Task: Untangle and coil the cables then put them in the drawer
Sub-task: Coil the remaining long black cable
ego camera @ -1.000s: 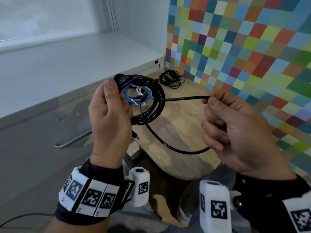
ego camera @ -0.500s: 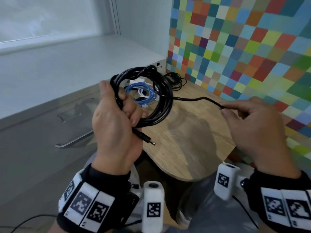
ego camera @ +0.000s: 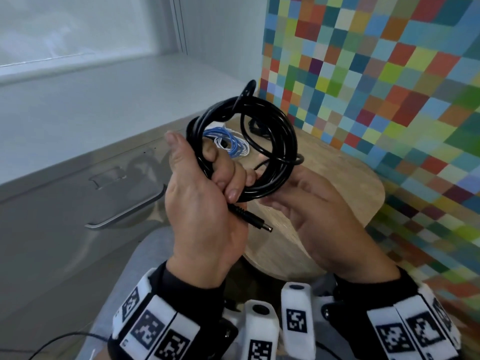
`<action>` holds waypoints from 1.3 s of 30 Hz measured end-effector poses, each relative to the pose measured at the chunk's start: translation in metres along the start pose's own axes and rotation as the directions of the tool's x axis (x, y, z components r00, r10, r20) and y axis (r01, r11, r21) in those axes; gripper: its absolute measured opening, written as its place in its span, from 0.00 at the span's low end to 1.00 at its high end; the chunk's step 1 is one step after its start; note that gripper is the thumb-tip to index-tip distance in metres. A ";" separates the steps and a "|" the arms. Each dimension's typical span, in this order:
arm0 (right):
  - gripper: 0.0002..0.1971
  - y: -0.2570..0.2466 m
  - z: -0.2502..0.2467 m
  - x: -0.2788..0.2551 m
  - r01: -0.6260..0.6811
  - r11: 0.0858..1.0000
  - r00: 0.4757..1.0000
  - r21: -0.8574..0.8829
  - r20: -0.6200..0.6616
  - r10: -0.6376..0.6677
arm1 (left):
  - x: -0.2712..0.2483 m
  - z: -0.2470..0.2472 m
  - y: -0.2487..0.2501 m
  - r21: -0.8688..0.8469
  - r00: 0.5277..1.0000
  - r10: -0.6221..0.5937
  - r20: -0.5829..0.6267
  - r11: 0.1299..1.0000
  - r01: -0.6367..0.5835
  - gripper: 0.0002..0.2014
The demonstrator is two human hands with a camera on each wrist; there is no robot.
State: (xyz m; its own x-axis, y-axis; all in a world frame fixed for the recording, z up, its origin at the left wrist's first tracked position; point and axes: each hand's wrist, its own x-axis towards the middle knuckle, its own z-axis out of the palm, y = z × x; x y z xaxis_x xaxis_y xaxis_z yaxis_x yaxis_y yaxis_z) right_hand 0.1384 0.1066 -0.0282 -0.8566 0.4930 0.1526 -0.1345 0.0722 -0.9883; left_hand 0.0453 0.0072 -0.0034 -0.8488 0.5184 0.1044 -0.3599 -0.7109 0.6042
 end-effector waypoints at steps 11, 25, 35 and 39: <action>0.27 0.000 -0.002 -0.001 0.072 0.969 0.997 0.237 -0.020 -0.069 | -0.003 -0.005 -0.008 0.115 0.997 0.039 0.062 0.992 -0.046 0.20; 0.14 -0.005 0.008 -0.003 0.028 0.934 0.989 0.355 -0.143 0.025 | -0.005 -0.003 -0.017 0.360 0.986 0.123 0.111 0.920 -0.155 0.20; 0.13 -0.016 -0.004 -0.011 0.132 0.960 0.991 0.249 -0.013 -0.133 | -0.005 -0.008 -0.018 0.499 0.941 0.193 0.279 0.808 -0.314 0.21; 0.17 -0.007 -0.002 -0.009 0.067 0.961 0.997 0.268 0.013 -0.073 | -0.005 -0.009 -0.018 0.562 0.922 0.245 0.301 0.735 -0.379 0.23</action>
State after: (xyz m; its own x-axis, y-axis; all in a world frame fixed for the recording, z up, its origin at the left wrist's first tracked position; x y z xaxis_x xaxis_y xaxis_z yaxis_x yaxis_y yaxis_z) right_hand 0.1486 0.1035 -0.0228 -0.8509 0.4749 0.2247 -0.3204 -0.1301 -0.9383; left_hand 0.0522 0.0129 -0.0218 -0.7538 0.4465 0.4822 0.2748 -0.4523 0.8484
